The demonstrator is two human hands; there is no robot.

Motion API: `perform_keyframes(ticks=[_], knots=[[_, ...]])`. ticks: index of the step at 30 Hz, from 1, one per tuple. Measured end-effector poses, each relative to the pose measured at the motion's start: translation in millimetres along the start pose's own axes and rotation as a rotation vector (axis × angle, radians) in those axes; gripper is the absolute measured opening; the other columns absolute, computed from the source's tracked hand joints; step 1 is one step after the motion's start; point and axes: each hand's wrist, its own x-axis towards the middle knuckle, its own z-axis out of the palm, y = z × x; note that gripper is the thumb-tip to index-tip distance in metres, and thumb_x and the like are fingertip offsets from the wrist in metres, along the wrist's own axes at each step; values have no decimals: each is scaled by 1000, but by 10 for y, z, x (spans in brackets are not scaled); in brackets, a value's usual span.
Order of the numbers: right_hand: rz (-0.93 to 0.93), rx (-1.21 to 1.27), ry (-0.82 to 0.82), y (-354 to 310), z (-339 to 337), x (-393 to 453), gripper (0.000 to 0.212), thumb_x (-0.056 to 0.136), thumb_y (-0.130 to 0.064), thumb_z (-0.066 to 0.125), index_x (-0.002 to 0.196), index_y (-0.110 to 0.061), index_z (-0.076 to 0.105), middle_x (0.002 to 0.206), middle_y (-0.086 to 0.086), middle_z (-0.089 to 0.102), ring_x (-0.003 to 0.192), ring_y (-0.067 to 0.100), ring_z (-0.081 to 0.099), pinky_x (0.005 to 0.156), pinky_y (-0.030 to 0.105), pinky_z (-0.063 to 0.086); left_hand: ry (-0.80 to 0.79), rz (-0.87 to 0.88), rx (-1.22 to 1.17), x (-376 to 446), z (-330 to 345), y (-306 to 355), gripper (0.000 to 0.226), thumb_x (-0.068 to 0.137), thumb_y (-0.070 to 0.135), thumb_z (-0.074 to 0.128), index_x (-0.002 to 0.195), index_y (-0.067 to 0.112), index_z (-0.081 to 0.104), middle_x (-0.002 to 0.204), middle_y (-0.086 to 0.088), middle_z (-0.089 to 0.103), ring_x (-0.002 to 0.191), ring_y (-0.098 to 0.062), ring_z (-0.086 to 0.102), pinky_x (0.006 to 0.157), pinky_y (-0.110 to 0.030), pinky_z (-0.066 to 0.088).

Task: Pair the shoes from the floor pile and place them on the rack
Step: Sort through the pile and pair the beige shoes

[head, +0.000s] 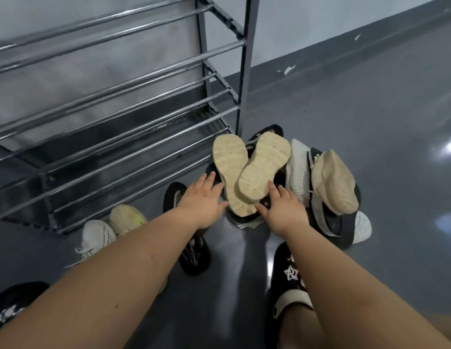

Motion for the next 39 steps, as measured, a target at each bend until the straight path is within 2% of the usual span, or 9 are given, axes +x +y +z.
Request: perform_keyframes(ticks=[8,11,20,23,26,30,34,37,39], knots=[[152,371,22,25,26,326,80,93,-52,44,152,-14,6,143,15,44,129,34,43,105,43,38,-88,-116,-367,468,160,356,63,100,44,30,152,15,10,160,-11,-2,148,-27,-3,121,-39,5],[150,548,17,-16,82,386,75,91,-46,51,150,-12,20,135,14,54,121,33,52,99,38,43,-7,-179,-584,533,240,454,57,99,39,37,147,10,25,157,-11,17,145,-26,13,119,-38,15],[310,1541,69,-184,86,182,70,80,-18,74,139,-8,39,121,9,62,109,24,63,99,43,49,83,-199,-1052,283,47,448,42,98,28,46,133,13,31,131,-5,53,113,-20,54,89,-28,42],[356,1617,56,-288,47,36,70,75,-36,77,131,-11,44,118,7,62,105,24,64,95,40,52,151,-153,-1020,32,28,366,40,98,23,47,132,12,32,130,-4,52,116,-19,53,93,-27,42],[359,1474,33,-502,-4,-121,96,49,-70,75,121,-11,52,111,4,65,97,21,65,91,39,53,225,-85,-945,-321,77,188,37,97,24,47,130,15,33,128,-1,53,113,-14,54,97,-29,44],[279,1500,-163,-976,56,-403,75,62,-66,71,111,-10,62,107,12,70,90,22,67,85,42,56,368,-82,-703,-869,131,-85,40,95,26,50,131,21,34,126,3,53,114,-17,53,89,-28,43],[220,1650,-449,-1384,153,-722,50,85,-43,64,120,-7,60,112,12,67,96,22,64,77,34,56,480,-74,-523,-1352,269,-422,47,95,28,50,139,23,34,139,1,46,126,-15,43,102,-26,34],[209,1652,-597,-1530,185,-885,44,88,-41,60,114,-6,62,97,9,64,90,21,60,86,37,53,538,-74,-647,-1630,371,-600,58,91,36,56,142,26,31,144,6,40,131,-10,38,103,-21,29],[212,1639,-691,-1604,196,-955,41,89,-42,58,106,-5,63,95,11,61,87,23,58,89,39,52,560,-260,-999,-1692,433,-667,68,89,45,55,146,22,25,150,4,31,137,-14,33,105,-22,25]])
